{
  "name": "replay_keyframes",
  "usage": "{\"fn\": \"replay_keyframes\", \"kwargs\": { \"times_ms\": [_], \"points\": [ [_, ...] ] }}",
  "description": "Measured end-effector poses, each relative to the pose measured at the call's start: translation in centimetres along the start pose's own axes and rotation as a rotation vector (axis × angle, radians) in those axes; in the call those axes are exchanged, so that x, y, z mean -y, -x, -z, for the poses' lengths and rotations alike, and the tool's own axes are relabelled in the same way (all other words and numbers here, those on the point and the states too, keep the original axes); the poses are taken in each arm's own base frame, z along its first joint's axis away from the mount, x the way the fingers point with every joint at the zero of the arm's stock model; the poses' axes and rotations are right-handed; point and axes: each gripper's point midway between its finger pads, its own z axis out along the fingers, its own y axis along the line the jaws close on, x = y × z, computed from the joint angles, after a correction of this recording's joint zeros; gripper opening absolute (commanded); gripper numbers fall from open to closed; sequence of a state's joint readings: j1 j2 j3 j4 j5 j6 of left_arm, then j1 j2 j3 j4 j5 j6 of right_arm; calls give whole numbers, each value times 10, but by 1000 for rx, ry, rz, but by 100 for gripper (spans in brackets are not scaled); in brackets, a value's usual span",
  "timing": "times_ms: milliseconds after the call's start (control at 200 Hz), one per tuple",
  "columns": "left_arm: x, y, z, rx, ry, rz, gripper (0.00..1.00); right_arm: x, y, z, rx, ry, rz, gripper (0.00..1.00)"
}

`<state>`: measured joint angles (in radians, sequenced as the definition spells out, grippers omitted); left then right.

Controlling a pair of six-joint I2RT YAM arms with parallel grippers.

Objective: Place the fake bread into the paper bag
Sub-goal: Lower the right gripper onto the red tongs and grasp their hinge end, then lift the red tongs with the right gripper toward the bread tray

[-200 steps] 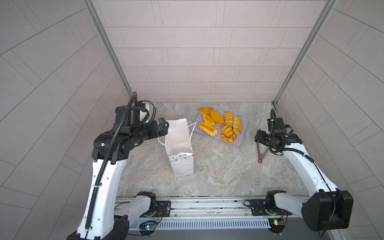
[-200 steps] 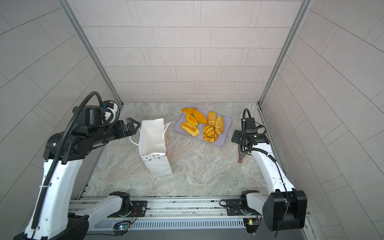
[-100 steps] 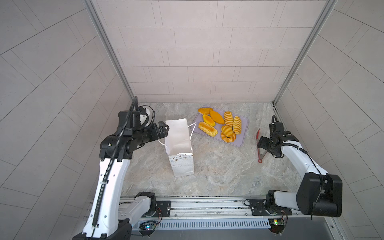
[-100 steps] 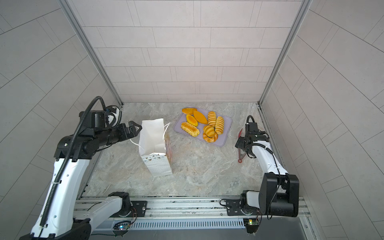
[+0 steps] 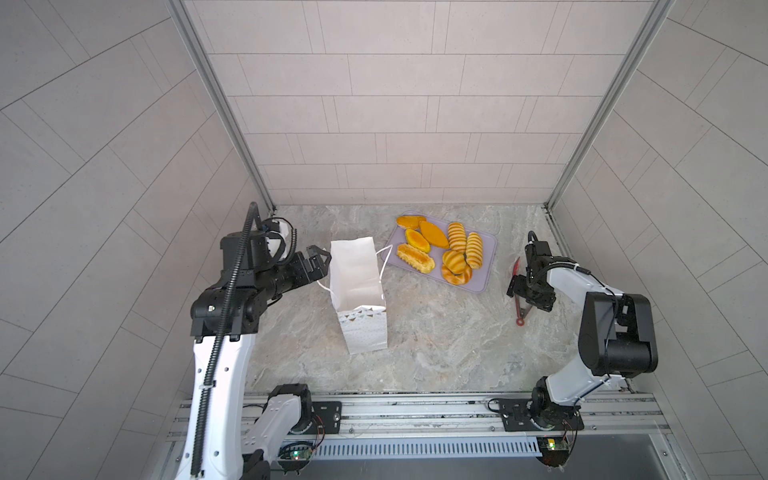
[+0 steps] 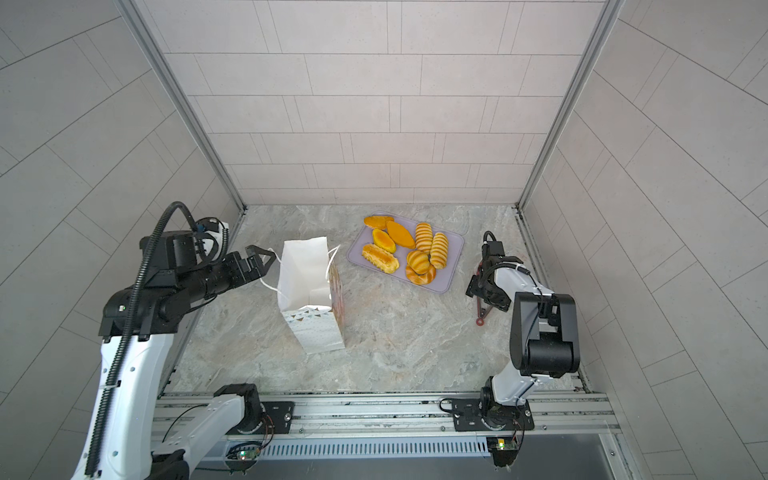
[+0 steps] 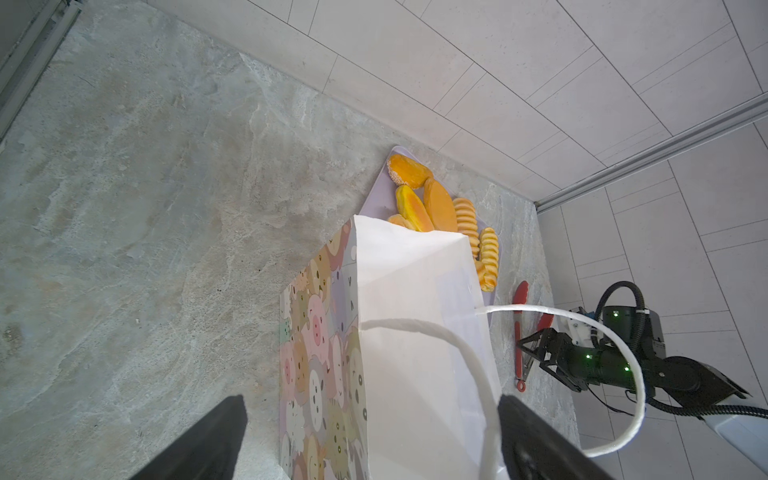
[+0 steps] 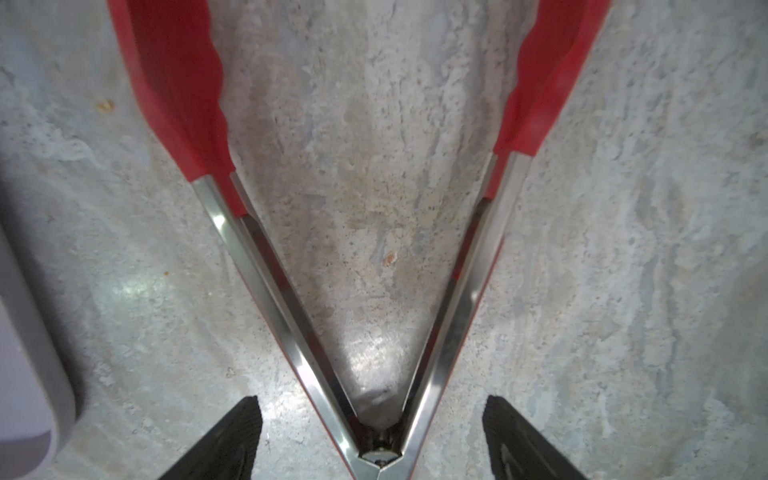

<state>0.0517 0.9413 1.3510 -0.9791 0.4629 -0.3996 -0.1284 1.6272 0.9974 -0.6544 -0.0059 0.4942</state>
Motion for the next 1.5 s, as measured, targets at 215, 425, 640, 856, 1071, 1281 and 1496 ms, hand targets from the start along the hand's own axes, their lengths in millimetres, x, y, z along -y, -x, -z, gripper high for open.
{"fn": "replay_keyframes", "kwargs": {
  "times_ms": [215,425,640,856,1071,1281,1496],
  "points": [
    [-4,-2,-4,-6,1,20,100,-1,4,-17,-21,-26,27,86],
    [-4,-1,-5,-2,-6,28,100,-6,14,-21,-3,-17,33,84],
    [-2,-1,-5,-4,-16,31,100,-9,21,-23,11,-7,30,78],
    [-2,0,-5,-3,-17,35,100,-9,25,-24,26,2,24,69],
    [-2,-1,-5,-4,-19,37,100,-5,25,-24,55,4,17,56],
    [-1,-1,-4,-2,-21,41,100,0,11,-12,61,28,18,49],
    [0,-1,-2,5,-26,45,100,-5,17,35,156,109,19,48]
  ]
}}
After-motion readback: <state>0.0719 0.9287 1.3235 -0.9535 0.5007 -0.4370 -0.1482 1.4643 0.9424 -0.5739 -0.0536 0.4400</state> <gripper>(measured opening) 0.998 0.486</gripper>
